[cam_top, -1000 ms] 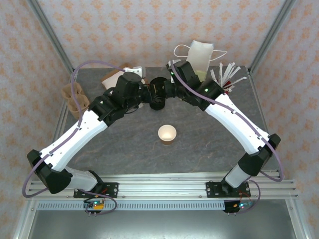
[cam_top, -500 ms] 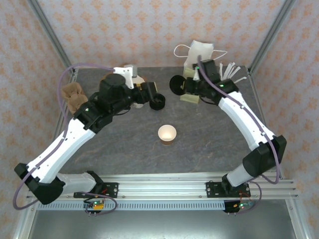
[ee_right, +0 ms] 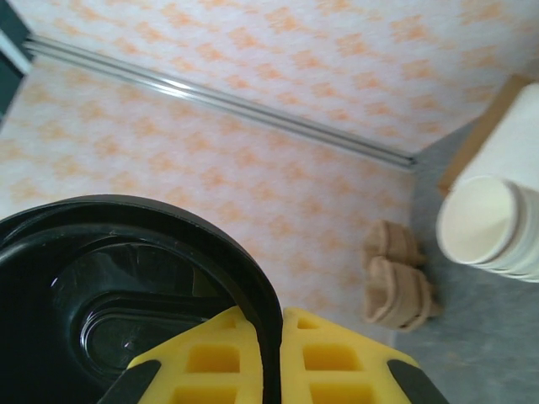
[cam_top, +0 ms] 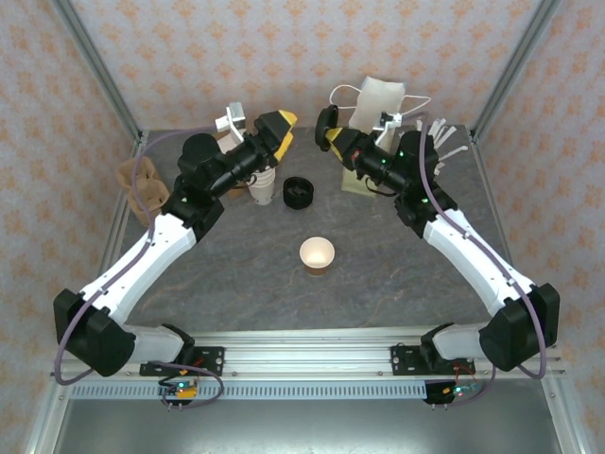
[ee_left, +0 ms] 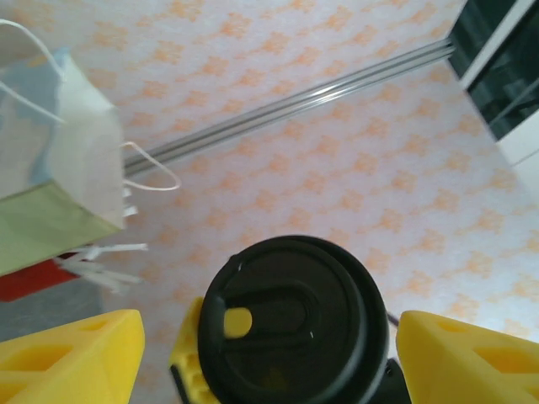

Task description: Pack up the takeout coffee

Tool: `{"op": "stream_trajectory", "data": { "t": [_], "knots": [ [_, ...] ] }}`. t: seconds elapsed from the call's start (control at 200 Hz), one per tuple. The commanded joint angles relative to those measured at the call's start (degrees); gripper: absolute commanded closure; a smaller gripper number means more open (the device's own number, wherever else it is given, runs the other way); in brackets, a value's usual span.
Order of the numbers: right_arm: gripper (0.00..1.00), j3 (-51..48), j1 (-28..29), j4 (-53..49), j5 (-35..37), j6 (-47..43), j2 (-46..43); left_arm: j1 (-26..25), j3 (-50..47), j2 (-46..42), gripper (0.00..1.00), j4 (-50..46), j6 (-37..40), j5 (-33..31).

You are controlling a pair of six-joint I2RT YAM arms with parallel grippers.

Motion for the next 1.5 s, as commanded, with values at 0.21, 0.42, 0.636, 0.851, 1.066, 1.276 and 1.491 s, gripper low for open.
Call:
{"op": "stream_trajectory", "data": {
  "t": [0.21, 0.42, 0.636, 0.851, 1.066, 1.276, 1.491],
  "knots": [
    [0.9, 0.0, 1.4, 12.9, -3.5, 7.3, 2.1, -2.0, 5.2, 3.2, 0.08, 7.3, -3.4, 4.3],
    [0.9, 0.3, 1.4, 12.8, -4.2, 7.4, 2.7, -2.4, 7.1, 4.5, 0.04, 4.8, -2.0, 5.3],
    [0.91, 0.9, 1.5, 12.6, -4.5, 7.2, 2.9, -2.6, 8.2, 5.4, 0.05, 2.3, -0.5, 5.2],
    [0.91, 0.8, 1.6, 12.9, -4.8, 7.1, 3.0, -3.0, 9.0, 6.2, 0.07, 1.3, 0.1, 5.7],
    [0.91, 0.9, 2.1, 13.6, -4.7, 7.6, 3.0, -3.0, 9.3, 6.8, 0.13, 0.9, -0.7, 5.7],
    [0.91, 1.0, 2.2, 13.7, -4.6, 7.8, 3.0, -3.1, 9.0, 7.9, 0.18, 2.6, -2.8, 5.9],
    [0.91, 0.8, 2.3, 13.8, -4.0, 7.8, 3.2, -3.2, 8.7, 8.0, 0.25, 2.6, -3.2, 5.8]
  ]
}}
